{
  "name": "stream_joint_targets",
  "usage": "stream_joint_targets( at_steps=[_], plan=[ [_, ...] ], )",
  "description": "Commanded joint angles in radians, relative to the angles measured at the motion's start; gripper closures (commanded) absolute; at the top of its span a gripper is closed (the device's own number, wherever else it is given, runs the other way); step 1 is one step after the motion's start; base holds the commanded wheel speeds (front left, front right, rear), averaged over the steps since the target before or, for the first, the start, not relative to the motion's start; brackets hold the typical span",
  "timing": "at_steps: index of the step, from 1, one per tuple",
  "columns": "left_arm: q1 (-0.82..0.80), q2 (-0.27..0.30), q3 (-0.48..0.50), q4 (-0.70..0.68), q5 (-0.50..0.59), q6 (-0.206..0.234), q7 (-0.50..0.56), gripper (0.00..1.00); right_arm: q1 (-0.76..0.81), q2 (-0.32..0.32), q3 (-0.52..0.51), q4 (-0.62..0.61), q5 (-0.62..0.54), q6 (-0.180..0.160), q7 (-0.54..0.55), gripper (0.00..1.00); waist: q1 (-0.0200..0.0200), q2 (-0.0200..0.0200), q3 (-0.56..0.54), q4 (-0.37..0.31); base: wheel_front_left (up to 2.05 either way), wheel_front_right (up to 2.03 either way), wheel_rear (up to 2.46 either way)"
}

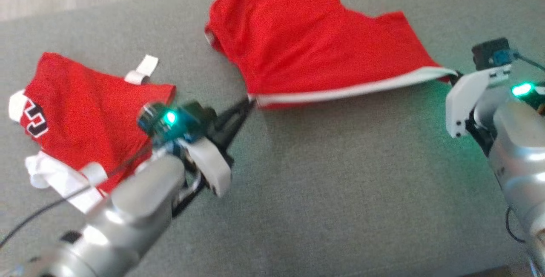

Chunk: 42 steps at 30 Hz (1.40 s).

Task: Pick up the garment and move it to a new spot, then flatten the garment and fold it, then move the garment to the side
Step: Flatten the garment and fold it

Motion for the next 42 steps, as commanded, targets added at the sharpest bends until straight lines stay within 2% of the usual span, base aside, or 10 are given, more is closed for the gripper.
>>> stream_joint_targets(
  at_steps=[1, 7, 12, 15, 20, 23, 27, 31, 35, 42],
  plan=[
    [-0.017, 0.037, 0.019, -0.033, 0.006, 0.012, -0.001, 1.0, 0.011, -0.028, 0.031, -0.039, 0.031, -0.001, 0.017, 1.0, 0.0003, 0.0, -0.037, -0.001, 0.0, 0.0, 0.0],
    [0.096, 0.056, -0.019, -0.132, 0.005, 0.067, 0.021, 1.0, 0.151, -0.126, 0.151, -0.197, 0.211, -0.001, 0.155, 1.0, 0.0003, 0.0, -0.113, -0.017, 0.0, 0.0, 0.0],
    [0.186, 0.076, -0.042, -0.239, -0.022, 0.103, 0.066, 1.0, 0.289, -0.3, 0.207, -0.448, 0.383, -0.001, 0.274, 1.0, 0.0003, 0.0, -0.153, -0.021, 0.0, 0.0, 0.0],
    [0.215, 0.091, -0.039, -0.333, -0.028, 0.143, 0.076, 1.0, 0.384, -0.423, 0.165, -0.66, 0.488, -0.001, 0.336, 1.0, 0.0003, 0.0, -0.149, -0.013, 0.0, 0.0, 0.0],
    [0.196, 0.109, -0.026, -0.391, -0.017, 0.178, 0.09, 1.0, 0.438, -0.477, 0.075, -0.817, 0.495, -0.001, 0.36, 1.0, 0.0003, 0.0, -0.117, 0.004, 0.0, 0.0, 0.0],
    [0.162, 0.116, 0.001, -0.405, -0.013, 0.206, 0.096, 1.0, 0.446, -0.47, -0.003, -0.894, 0.44, -0.001, 0.36, 1.0, 0.0003, 0.0, -0.079, 0.023, 0.0, 0.0, 0.0],
    [0.109, 0.11, 0.031, -0.389, -0.009, 0.234, 0.107, 1.0, 0.415, -0.419, -0.107, -0.951, 0.347, -0.001, 0.358, 1.0, 0.0003, 0.0, -0.021, 0.055, 0.0, 0.0, 0.0],
    [0.063, 0.091, 0.05, -0.351, -0.003, 0.247, 0.103, 1.0, 0.347, -0.364, -0.134, -0.969, 0.249, -0.001, 0.347, 1.0, 0.0003, 0.0, 0.031, 0.086, 0.0, 0.0, 0.0],
    [0.008, 0.069, 0.058, -0.316, 0.004, 0.242, 0.107, 1.0, 0.236, -0.33, -0.115, -0.933, 0.155, -0.001, 0.312, 1.0, 0.0003, 0.0, 0.088, 0.121, 0.0, 0.0, 0.0],
    [-0.083, 0.003, 0.057, -0.262, 0.024, 0.223, 0.094, 1.0, 0.02, -0.285, -0.062, -0.764, 0.026, -0.001, 0.239, 1.0, 0.0003, 0.0, 0.183, 0.193, 0.0, 0.0, 0.0]
  ],
)
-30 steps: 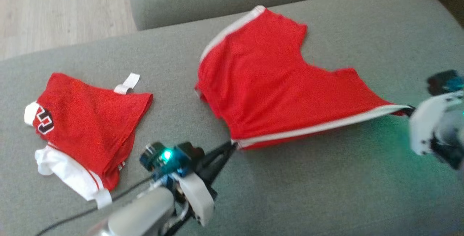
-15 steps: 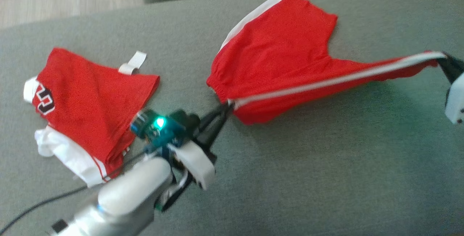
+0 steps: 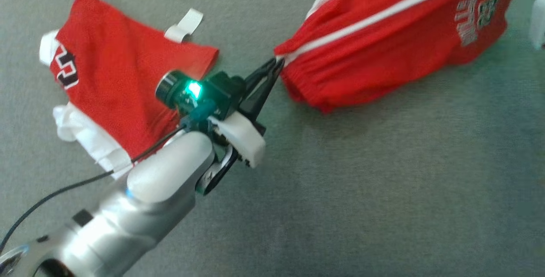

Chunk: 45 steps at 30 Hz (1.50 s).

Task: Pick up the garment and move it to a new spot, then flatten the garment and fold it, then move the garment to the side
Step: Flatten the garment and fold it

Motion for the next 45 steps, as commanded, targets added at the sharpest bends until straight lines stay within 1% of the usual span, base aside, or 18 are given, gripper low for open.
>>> stream_joint_targets(
  at_steps=[1, 6, 11, 18, 19, 22, 23, 24, 25, 26, 27, 32, 36, 38, 45],
  plan=[
    [-0.05, 0.008, 0.049, -0.007, 0.011, -0.004, -0.016, 1.0, -0.047, -0.003, 0.008, 0.002, -0.023, -0.001, -0.021, 1.0, -0.0003, 0.0, 0.055, 0.047, 0.0, 0.0, 0.0],
    [-0.107, -0.033, 0.043, 0.034, 0.03, -0.018, -0.036, 1.0, -0.16, 0.018, 0.042, 0.131, -0.089, -0.001, -0.079, 1.0, -0.0003, 0.0, 0.109, 0.085, 0.0, 0.0, 0.0],
    [-0.145, -0.07, 0.041, 0.071, 0.035, -0.026, -0.051, 1.0, -0.245, 0.039, 0.058, 0.244, -0.137, -0.001, -0.121, 1.0, -0.0003, 0.0, 0.147, 0.108, 0.0, 0.0, 0.0],
    [-0.175, -0.105, 0.033, 0.115, 0.042, -0.038, -0.074, 1.0, -0.318, 0.063, 0.068, 0.357, -0.184, -0.001, -0.18, 1.0, -0.0003, 0.0, 0.184, 0.129, 0.0, 0.0, 0.0],
    [-0.175, -0.105, 0.033, 0.115, 0.042, -0.038, -0.074, 1.0, -0.318, 0.063, 0.068, 0.357, -0.184, -0.001, -0.18, 1.0, -0.0003, 0.0, 0.184, 0.129, 0.0, 0.0, 0.0],
    [-0.182, -0.112, 0.032, 0.127, 0.042, -0.042, -0.082, 1.0, -0.346, 0.073, 0.042, 0.406, -0.191, -0.001, -0.191, 1.0, -0.0003, 0.0, 0.196, 0.131, 0.0, 0.0, 0.0],
    [-0.184, -0.113, 0.033, 0.131, 0.042, -0.042, -0.084, 1.0, -0.354, 0.078, 0.035, 0.418, -0.198, -0.001, -0.197, 0.38, -0.0003, 0.0, 0.2, 0.131, 0.0, 0.0, 0.0],
    [-0.187, -0.113, 0.034, 0.135, 0.041, -0.042, -0.087, 0.96, -0.36, 0.086, 0.024, 0.432, -0.196, -0.001, -0.2, 0.0, -0.0003, 0.0, 0.202, 0.131, 0.0, 0.0, 0.0],
    [-0.188, -0.114, 0.036, 0.138, 0.041, -0.041, -0.091, 0.66, -0.367, 0.091, 0.018, 0.442, -0.201, -0.001, -0.209, 0.0, -0.0003, 0.0, 0.205, 0.131, 0.0, 0.0, 0.0],
    [-0.19, -0.114, 0.038, 0.142, 0.041, -0.039, -0.094, 0.47, -0.373, 0.093, 0.011, 0.451, -0.207, -0.001, -0.218, 0.0, -0.0003, 0.0, 0.207, 0.131, 0.0, 0.0, 0.0],
    [-0.191, -0.114, 0.039, 0.146, 0.042, -0.037, -0.098, 0.0, -0.379, 0.093, 0.004, 0.457, -0.216, -0.001, -0.232, 0.0, -0.0003, 0.0, 0.207, 0.131, 0.0, 0.0, 0.0],
    [-0.189, -0.106, 0.067, 0.159, 0.042, -0.011, -0.128, 0.0, -0.385, 0.1, -0.052, 0.491, -0.25, -0.001, -0.3, 0.0, -0.0003, 0.0, 0.189, 0.125, 0.0, 0.0, 0.0],
    [-0.171, -0.093, 0.091, 0.165, 0.034, 0.001, -0.143, 0.0, -0.369, 0.114, -0.105, 0.514, -0.243, -0.001, -0.351, 0.0, -0.0003, 0.0, 0.15, 0.117, 0.0, 0.0, 0.0],
    [-0.159, -0.084, 0.101, 0.168, 0.031, 0.007, -0.148, 0.0, -0.353, 0.131, -0.138, 0.524, -0.22, -0.001, -0.382, 0.0, -0.0003, 0.0, 0.123, 0.111, 0.0, 0.0, 0.0],
    [-0.096, -0.047, 0.156, 0.158, 0.028, 0.053, -0.159, 0.0, -0.259, 0.201, -0.229, 0.521, -0.113, -0.001, -0.522, 0.0, -0.0003, 0.0, 0.013, 0.086, 0.0, 0.0, 0.0]
  ],
)
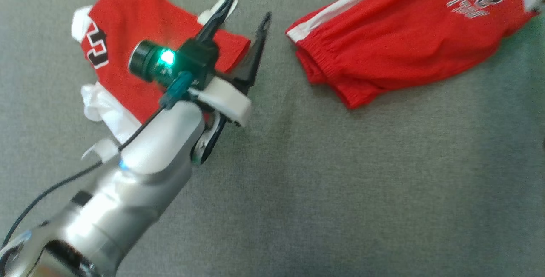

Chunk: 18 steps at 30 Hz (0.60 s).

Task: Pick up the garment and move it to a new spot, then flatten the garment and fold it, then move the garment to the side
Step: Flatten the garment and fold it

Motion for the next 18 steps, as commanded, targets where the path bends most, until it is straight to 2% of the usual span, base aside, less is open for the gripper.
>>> stream_joint_targets(
  at_steps=[1, 6, 8, 16, 18],
  plan=[
    [0.002, 0.04, 0.05, -0.031, -0.009, 0.02, -0.011, 0.0, 0.031, 0.023, -0.013, -0.039, 0.03, -0.001, -0.036, 0.0, 0.0002, 0.0, -0.059, -0.019, 0.0, 0.0, 0.0],
    [0.08, 0.069, 0.115, -0.097, 0.026, 0.066, -0.012, 0.0, 0.149, 0.088, -0.043, -0.13, 0.14, -0.001, -0.085, 0.0, 0.0002, 0.0, -0.137, -0.034, 0.0, 0.0, 0.0],
    [0.128, 0.079, 0.158, -0.137, 0.042, 0.082, -0.012, 0.0, 0.22, 0.097, -0.033, -0.192, 0.142, -0.001, -0.092, 0.0, 0.0002, 0.0, -0.165, -0.042, 0.0, 0.0, 0.0],
    [0.385, 0.097, 0.363, -0.288, 0.109, 0.115, -0.012, 0.0, 0.568, 0.243, -0.041, -0.468, 0.184, -0.001, -0.097, 0.0, 0.0002, 0.0, -0.255, -0.086, 0.0, 0.0, 0.0],
    [0.418, 0.094, 0.386, -0.305, 0.122, 0.116, -0.012, 0.0, 0.611, 0.258, -0.041, -0.5, 0.19, -0.001, -0.097, 0.0, 0.0002, 0.0, -0.263, -0.091, 0.0, 0.0, 0.0]
  ],
)
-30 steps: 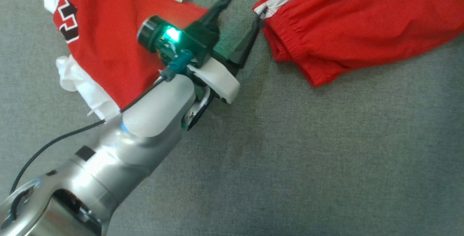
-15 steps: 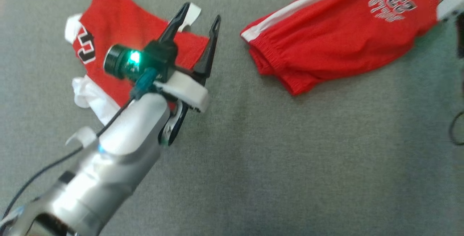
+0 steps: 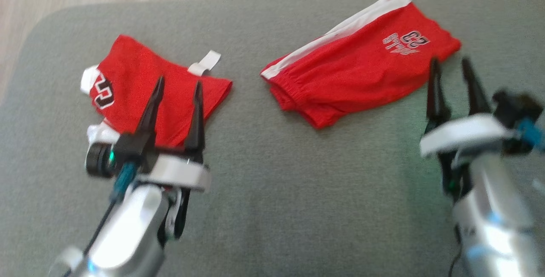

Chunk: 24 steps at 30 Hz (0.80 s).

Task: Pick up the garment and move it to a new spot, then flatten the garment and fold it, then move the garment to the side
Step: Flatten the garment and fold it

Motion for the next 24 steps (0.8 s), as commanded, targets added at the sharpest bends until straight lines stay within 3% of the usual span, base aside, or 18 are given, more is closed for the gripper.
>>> stream_joint_targets(
  at_steps=[1, 7, 12, 19, 24],
  plan=[
    [0.018, 0.016, 0.076, -0.056, 0.033, 0.005, -0.009, 0.0, 0.04, 0.021, 0.026, -0.081, 0.001, -0.001, -0.011, 0.0, 0.0003, -0.0001, -0.025, -0.026, 0.0, 0.0, 0.0],
    [0.161, -0.038, 0.178, -0.09, 0.091, -0.021, -0.009, 0.0, 0.198, 0.044, 0.065, -0.174, 0.026, -0.001, -0.01, 0.0, 0.0003, -0.0001, -0.033, -0.042, 0.0, 0.0, 0.0],
    [0.192, -0.078, 0.226, -0.085, 0.141, -0.063, -0.009, 0.0, 0.231, 0.046, 0.069, -0.216, 0.039, -0.001, -0.001, 0.0, 0.0003, -0.0001, -0.015, -0.034, 0.0, 0.0, 0.0],
    [0.152, -0.121, 0.269, -0.076, 0.194, -0.121, -0.009, 0.0, 0.111, 0.046, -0.04, -0.269, -0.058, -0.001, 0.091, 0.0, 0.0003, -0.0001, 0.064, -0.001, 0.0, 0.0, 0.0],
    [0.123, -0.15, 0.295, -0.061, 0.214, -0.156, -0.009, 0.0, -0.06, 0.009, -0.166, -0.189, -0.14, -0.001, 0.232, 0.0, 0.0003, -0.0001, 0.128, 0.032, 0.0, 0.0, 0.0]
  ],
)
